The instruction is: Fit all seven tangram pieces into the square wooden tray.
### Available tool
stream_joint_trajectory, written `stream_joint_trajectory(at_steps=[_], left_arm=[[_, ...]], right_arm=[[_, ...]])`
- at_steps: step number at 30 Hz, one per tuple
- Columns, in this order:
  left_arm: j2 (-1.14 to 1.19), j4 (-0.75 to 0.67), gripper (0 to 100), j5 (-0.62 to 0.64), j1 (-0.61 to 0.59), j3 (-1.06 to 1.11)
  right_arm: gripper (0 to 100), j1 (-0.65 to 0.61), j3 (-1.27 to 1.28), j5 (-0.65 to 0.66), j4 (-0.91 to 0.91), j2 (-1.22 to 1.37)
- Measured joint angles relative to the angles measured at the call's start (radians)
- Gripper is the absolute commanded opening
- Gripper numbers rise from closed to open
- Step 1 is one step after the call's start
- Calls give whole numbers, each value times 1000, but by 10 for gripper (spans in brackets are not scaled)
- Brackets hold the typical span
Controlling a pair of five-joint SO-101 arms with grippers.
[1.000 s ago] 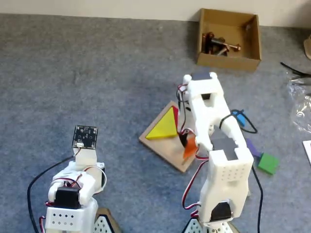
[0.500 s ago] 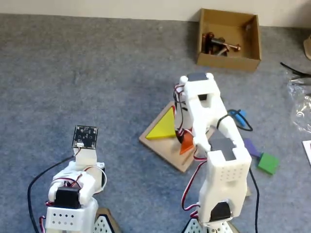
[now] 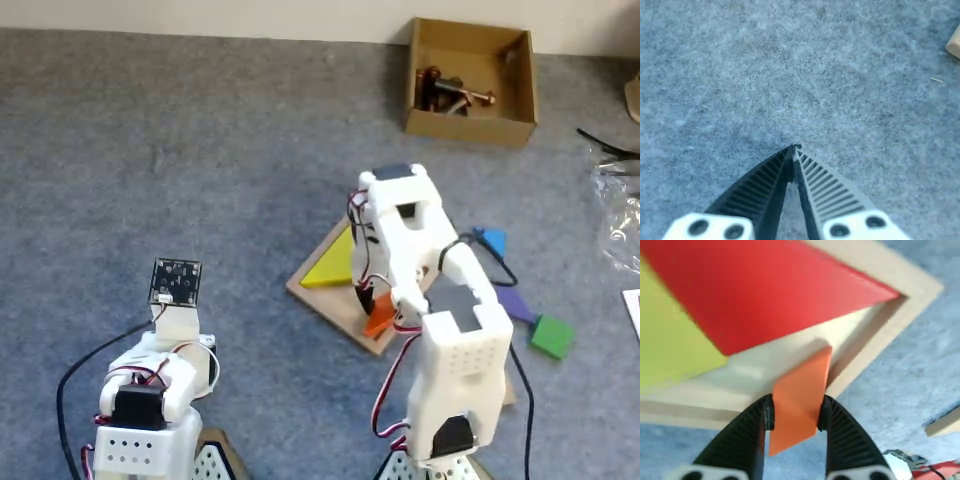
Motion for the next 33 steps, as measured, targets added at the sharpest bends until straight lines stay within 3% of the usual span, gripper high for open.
stream_joint_trajectory(at_steps=[14,33], left_arm=[[0,0,5,0,0,0],[0,0,5,0,0,0]], right_arm=[[17,94,25,-89,-161,-25],[17,216,23,-94,-238,-26]])
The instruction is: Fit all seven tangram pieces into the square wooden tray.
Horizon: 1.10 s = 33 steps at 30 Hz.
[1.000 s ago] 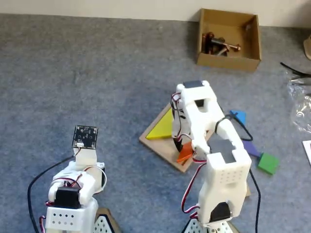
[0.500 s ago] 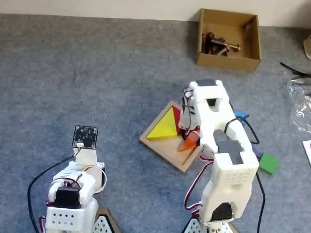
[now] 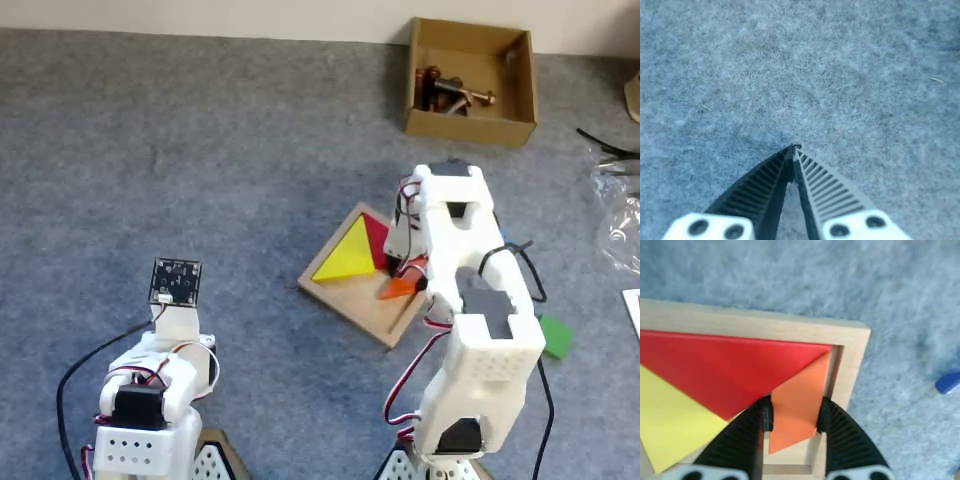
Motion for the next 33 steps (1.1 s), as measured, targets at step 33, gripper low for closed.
stream_joint_trajectory(at_steps=[33], left_arm=[[0,0,5,0,0,0]], right_arm=[[98,37,-457,35,272,284]])
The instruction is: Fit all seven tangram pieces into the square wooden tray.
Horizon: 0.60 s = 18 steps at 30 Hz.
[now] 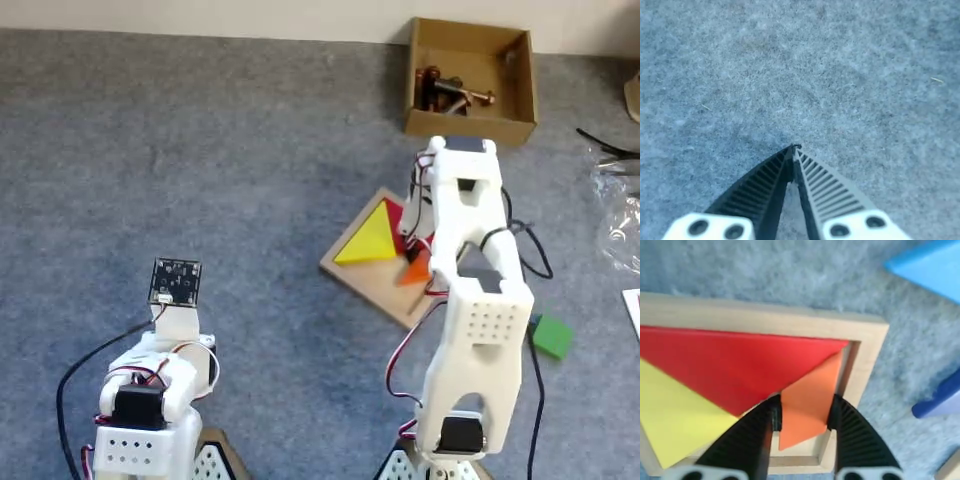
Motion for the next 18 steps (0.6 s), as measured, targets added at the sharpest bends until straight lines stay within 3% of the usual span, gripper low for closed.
stream_joint_trajectory(at_steps=[18], left_arm=[[0,0,5,0,0,0]], right_arm=[[103,-8,5,-32,14,-64]])
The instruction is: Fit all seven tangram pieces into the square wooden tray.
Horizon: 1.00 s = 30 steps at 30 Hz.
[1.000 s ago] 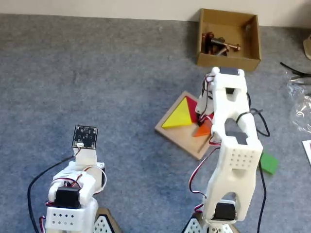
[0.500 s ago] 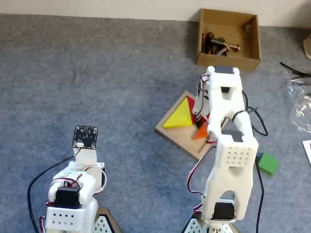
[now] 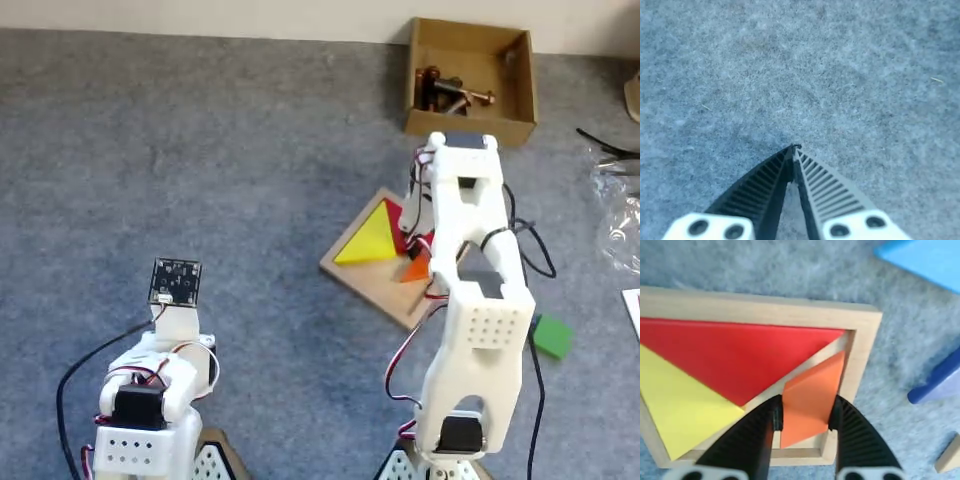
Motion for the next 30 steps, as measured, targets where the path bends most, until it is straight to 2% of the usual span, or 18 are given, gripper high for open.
stream_joint_trajectory(at_steps=[20,26,30], left_arm=[[0,0,5,0,0,0],[0,0,5,0,0,0],[0,0,5,0,0,0]], right_arm=[[104,2,0,0,0,0],[181,2,0,0,0,0],[182,2,0,0,0,0]])
